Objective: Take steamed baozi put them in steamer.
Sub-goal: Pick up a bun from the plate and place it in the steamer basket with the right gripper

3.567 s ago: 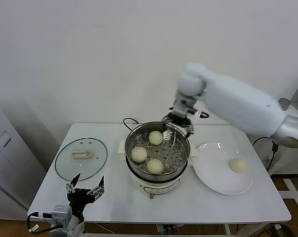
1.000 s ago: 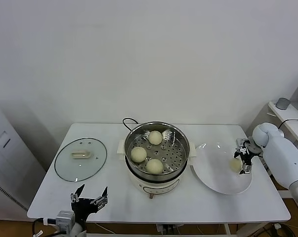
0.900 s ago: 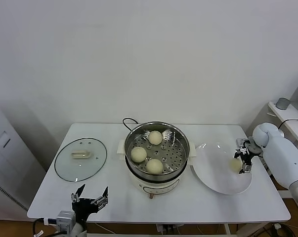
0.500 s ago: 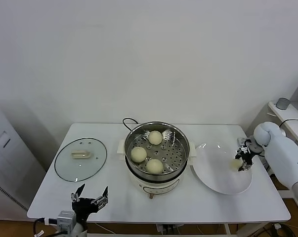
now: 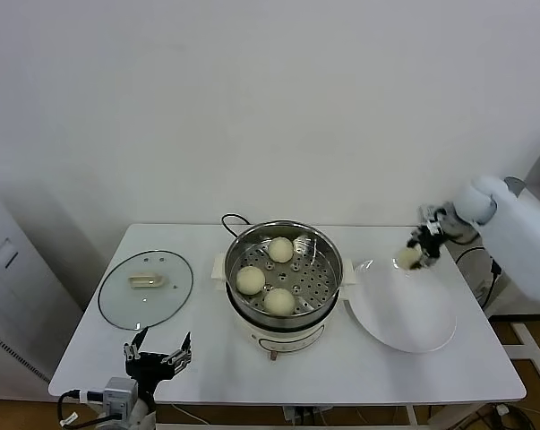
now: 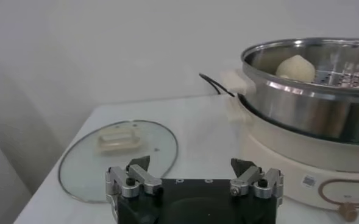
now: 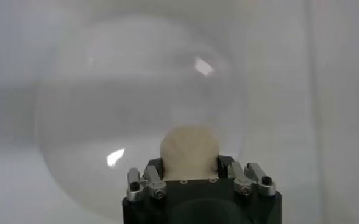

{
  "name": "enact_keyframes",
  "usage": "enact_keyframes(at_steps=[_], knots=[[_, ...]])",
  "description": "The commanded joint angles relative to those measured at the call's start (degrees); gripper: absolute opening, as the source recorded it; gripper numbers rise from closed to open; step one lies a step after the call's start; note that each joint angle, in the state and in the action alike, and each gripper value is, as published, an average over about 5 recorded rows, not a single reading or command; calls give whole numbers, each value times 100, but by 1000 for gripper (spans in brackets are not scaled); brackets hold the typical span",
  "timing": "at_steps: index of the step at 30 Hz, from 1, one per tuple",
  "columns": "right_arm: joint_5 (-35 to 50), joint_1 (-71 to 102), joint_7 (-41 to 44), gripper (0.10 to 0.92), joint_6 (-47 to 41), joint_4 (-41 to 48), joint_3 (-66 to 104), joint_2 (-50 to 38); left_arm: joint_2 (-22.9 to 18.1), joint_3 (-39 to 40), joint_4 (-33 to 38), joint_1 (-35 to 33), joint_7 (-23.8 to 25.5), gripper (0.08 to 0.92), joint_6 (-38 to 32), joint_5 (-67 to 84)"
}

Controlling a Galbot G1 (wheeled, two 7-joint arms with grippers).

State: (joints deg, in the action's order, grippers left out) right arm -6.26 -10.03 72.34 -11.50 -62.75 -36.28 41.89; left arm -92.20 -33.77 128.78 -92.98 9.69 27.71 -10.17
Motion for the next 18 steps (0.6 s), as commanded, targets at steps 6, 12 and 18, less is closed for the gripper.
enact_keyframes(at_steps=[6,12,18], knots=[[3021,-2780,-179,526,-2022,-1330,-3170,1067,-82,29,89,54,-55,823,-5,-71],[3106,-2638,-329,526,-2177,-1259,-3445,1500,-70,39,118,64,-84,823,-5,-22],[2910,-2314,-488,526,-2279,-1058,-3488,1784,-126,75,246,20,-82,823,50,201]])
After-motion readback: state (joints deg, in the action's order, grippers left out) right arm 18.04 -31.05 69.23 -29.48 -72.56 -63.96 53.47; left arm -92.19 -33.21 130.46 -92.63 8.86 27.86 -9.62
